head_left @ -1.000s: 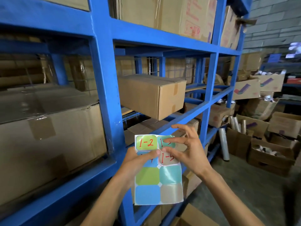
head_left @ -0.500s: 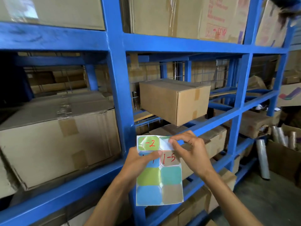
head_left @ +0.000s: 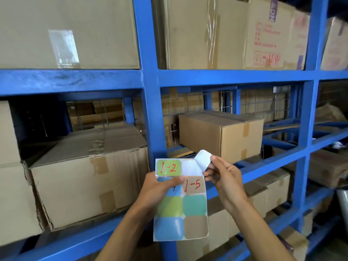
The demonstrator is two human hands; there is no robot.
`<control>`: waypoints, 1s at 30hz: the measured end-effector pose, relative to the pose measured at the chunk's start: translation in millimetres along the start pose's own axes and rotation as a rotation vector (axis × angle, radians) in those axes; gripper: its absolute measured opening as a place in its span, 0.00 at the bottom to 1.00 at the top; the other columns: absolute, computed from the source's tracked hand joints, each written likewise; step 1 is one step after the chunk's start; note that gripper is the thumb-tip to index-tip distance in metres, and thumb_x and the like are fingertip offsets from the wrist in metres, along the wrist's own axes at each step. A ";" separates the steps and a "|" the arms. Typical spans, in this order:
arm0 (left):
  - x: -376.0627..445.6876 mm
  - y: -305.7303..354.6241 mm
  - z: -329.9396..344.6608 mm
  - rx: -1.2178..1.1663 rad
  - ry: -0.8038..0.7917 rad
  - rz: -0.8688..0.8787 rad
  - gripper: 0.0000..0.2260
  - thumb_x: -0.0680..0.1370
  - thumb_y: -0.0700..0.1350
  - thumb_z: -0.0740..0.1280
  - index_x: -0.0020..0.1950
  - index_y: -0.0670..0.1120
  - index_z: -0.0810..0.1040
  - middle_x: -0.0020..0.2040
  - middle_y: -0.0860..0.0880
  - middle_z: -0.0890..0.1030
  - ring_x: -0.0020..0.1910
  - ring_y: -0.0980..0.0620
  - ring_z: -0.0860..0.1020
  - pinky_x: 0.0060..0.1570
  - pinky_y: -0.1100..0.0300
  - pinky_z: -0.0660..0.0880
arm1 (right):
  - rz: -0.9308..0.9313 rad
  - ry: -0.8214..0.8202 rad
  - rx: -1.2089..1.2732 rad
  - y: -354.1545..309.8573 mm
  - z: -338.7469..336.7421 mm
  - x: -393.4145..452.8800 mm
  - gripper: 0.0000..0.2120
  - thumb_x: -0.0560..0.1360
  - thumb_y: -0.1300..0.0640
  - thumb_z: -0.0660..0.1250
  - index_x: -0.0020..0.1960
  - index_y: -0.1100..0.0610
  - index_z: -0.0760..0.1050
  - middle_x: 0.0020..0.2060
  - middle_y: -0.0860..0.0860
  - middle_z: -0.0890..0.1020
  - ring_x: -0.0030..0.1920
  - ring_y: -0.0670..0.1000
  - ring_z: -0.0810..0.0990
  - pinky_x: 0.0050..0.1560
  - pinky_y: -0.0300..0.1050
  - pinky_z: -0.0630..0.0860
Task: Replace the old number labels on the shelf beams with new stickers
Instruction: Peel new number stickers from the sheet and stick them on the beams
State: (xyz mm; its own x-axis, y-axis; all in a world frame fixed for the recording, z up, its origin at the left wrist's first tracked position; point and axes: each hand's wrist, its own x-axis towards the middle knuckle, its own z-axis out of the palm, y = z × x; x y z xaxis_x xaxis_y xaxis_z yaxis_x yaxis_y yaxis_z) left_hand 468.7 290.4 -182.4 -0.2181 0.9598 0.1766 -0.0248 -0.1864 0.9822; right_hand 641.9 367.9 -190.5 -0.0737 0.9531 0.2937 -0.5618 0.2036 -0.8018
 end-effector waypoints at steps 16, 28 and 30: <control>24.4 30.1 -8.7 -0.006 0.022 0.062 0.08 0.71 0.40 0.76 0.50 0.46 0.87 0.48 0.44 0.88 0.46 0.45 0.87 0.35 0.54 0.82 | 0.060 0.105 0.210 -34.6 6.1 41.0 0.05 0.77 0.57 0.68 0.44 0.57 0.79 0.27 0.48 0.79 0.27 0.45 0.79 0.29 0.37 0.79; 53.9 72.7 -16.5 0.080 0.143 0.158 0.08 0.70 0.44 0.78 0.48 0.48 0.86 0.43 0.50 0.89 0.40 0.50 0.87 0.30 0.57 0.81 | -0.188 0.173 0.111 -50.1 35.4 72.1 0.05 0.77 0.60 0.70 0.48 0.59 0.84 0.36 0.53 0.82 0.38 0.49 0.81 0.42 0.38 0.83; 59.7 82.2 -18.6 0.096 0.173 0.185 0.08 0.70 0.44 0.78 0.48 0.48 0.86 0.42 0.51 0.88 0.40 0.50 0.87 0.30 0.57 0.81 | -0.235 0.194 0.123 -55.6 46.8 80.2 0.04 0.76 0.60 0.70 0.45 0.56 0.84 0.38 0.54 0.85 0.41 0.50 0.84 0.45 0.40 0.84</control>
State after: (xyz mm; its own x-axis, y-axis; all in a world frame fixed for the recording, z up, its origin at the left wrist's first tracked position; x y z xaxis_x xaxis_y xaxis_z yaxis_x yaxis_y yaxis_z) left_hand 435.6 328.5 -92.3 -0.3742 0.8596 0.3480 0.1222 -0.3263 0.9373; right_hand 628.8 422.5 -98.0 0.2213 0.9106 0.3491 -0.6412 0.4056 -0.6514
